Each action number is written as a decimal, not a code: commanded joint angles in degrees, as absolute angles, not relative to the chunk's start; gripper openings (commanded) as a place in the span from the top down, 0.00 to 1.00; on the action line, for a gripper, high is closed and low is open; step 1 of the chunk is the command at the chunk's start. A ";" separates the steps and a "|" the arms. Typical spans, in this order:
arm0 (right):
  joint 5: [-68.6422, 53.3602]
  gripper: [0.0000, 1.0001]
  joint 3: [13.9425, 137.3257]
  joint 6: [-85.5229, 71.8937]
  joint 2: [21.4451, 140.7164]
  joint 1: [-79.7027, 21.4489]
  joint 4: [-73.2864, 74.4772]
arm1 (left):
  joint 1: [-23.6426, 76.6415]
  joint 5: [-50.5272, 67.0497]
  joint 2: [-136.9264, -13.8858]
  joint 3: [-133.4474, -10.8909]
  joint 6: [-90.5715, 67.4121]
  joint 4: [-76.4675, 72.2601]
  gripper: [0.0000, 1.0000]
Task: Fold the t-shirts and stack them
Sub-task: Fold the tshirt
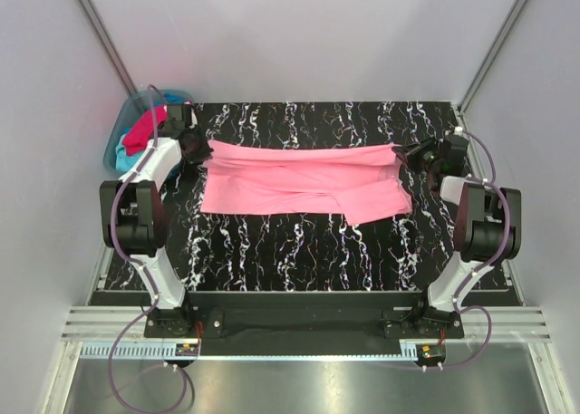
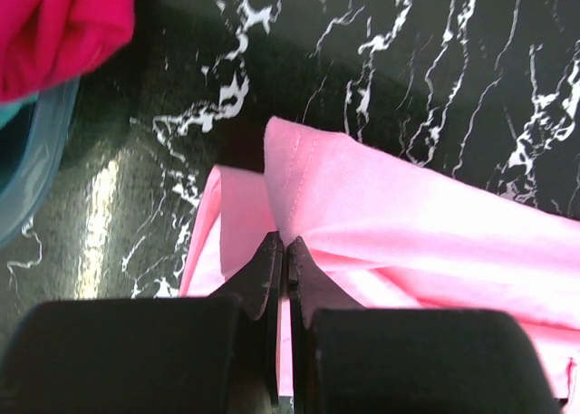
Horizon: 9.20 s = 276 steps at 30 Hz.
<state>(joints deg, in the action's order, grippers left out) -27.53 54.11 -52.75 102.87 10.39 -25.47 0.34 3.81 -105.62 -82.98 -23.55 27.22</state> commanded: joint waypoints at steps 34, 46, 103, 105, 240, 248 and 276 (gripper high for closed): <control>-18.02 0.89 41.49 -57.57 99.14 9.84 -23.65 | 0.88 -5.18 -101.51 -71.37 -25.49 25.57 1.00; -13.36 0.53 42.19 -59.50 98.09 9.84 -16.87 | 0.79 -9.14 -101.60 -71.98 -27.68 30.58 0.50; -13.71 0.28 21.62 -63.46 78.57 6.33 -20.12 | 16.00 10.29 -114.35 -93.78 -11.51 25.57 0.48; -14.06 0.28 21.62 -63.63 79.98 6.24 -21.27 | 15.56 6.53 -114.26 -93.61 -12.48 27.06 0.48; -44.21 0.83 144.58 -46.59 157.94 -7.12 30.06 | 70.31 -13.62 -93.87 -59.15 -55.28 32.52 0.86; -40.70 0.54 141.51 -40.79 151.28 -7.12 29.71 | 70.40 -16.26 -89.84 -55.56 -56.95 32.70 0.58; -27.60 0.54 95.55 -40.08 117.96 -7.03 12.57 | 67.42 -33.39 -66.55 -49.48 -56.35 33.58 0.47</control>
<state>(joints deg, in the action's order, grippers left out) -29.95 98.15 -39.94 126.26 -6.76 17.32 68.25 -26.98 -70.00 -46.22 -59.68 36.36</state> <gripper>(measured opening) 0.462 0.520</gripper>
